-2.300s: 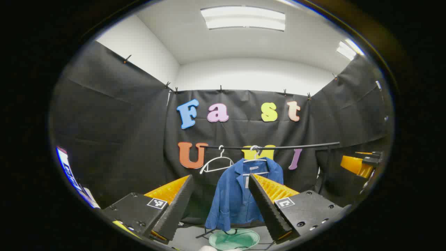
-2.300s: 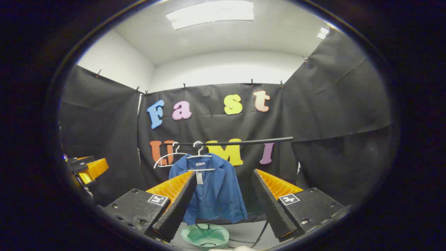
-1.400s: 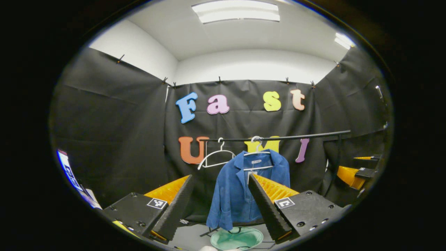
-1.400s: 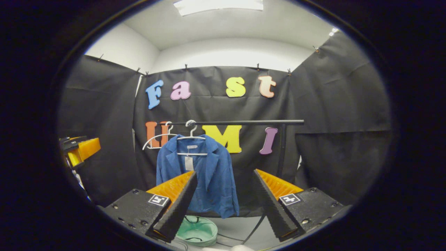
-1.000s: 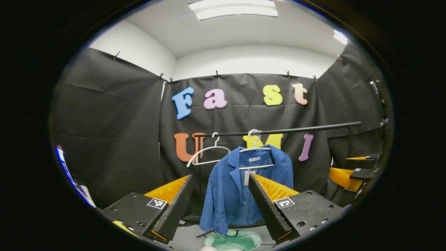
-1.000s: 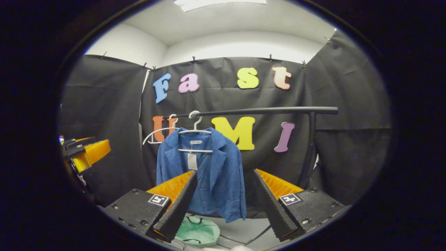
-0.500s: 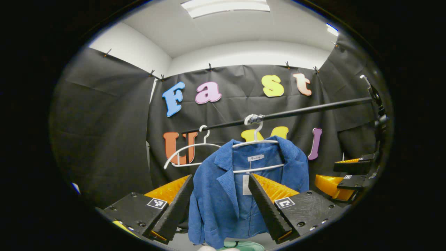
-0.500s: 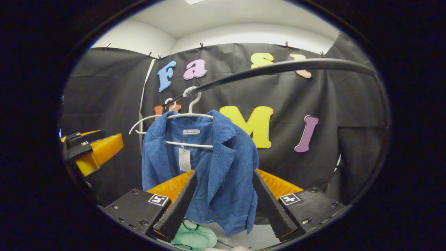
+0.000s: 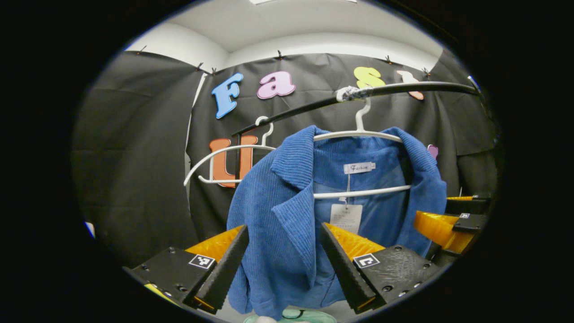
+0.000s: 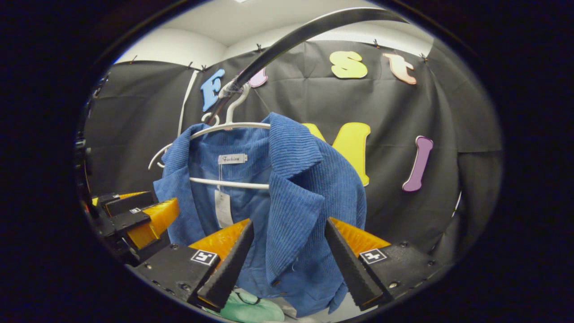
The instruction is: Grasp the clothes on the hanger with both hands and then place them into the laundry hamper below.
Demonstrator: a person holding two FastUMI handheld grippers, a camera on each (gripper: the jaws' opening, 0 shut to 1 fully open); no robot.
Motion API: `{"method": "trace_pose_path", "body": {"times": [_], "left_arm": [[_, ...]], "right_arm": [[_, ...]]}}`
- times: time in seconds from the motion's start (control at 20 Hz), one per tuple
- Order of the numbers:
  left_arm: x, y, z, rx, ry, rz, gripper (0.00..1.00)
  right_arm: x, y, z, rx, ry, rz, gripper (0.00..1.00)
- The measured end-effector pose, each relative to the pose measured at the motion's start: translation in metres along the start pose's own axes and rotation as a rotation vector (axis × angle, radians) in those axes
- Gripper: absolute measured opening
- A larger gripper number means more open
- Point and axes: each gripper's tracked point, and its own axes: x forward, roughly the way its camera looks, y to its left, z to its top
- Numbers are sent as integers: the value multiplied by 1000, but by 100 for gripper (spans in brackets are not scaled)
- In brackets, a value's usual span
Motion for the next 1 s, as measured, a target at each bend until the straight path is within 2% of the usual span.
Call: {"method": "trace_pose_path", "body": {"times": [0.15,0.2,0.25,0.3,0.35,0.4,0.45,0.5,0.55,0.6,0.65,0.7,0.85,0.9,1.0], "left_arm": [[13,-1,-3,44,4,16,95],[13,-2,-3,45,5,15,80],[15,-6,-6,36,15,4,75],[17,-10,-9,23,32,-15,65],[18,-15,-11,14,46,-34,60],[18,-19,-13,6,55,-58,53],[17,-16,-15,0,66,-50,46],[18,-13,-19,-6,85,-30,13],[18,-9,-21,-12,98,-15,4],[16,-10,-20,-25,105,-17,10],[14,-12,-19,-37,106,-30,0],[13,-13,-17,-49,104,-48,0],[8,-9,-12,-58,100,-63,5],[5,-9,-8,-56,96,-70,0],[1,-11,0,-72,78,-100,0]], "right_arm": [[14,11,2,31,0,24,95],[17,14,1,40,12,27,89],[19,14,0,45,16,28,83],[20,18,0,53,19,46,72],[19,20,-1,58,24,58,62],[20,21,-3,70,35,62,46],[19,20,-6,83,47,73,39],[18,20,-9,96,61,80,24],[16,18,-10,110,65,92,19],[18,17,-13,124,71,97,11],[14,16,-13,139,78,115,9],[13,17,-12,154,78,136,6],[6,14,-7,156,62,163,4],[3,15,-5,156,59,175,4],[-4,15,-1,158,46,184,4]]}}
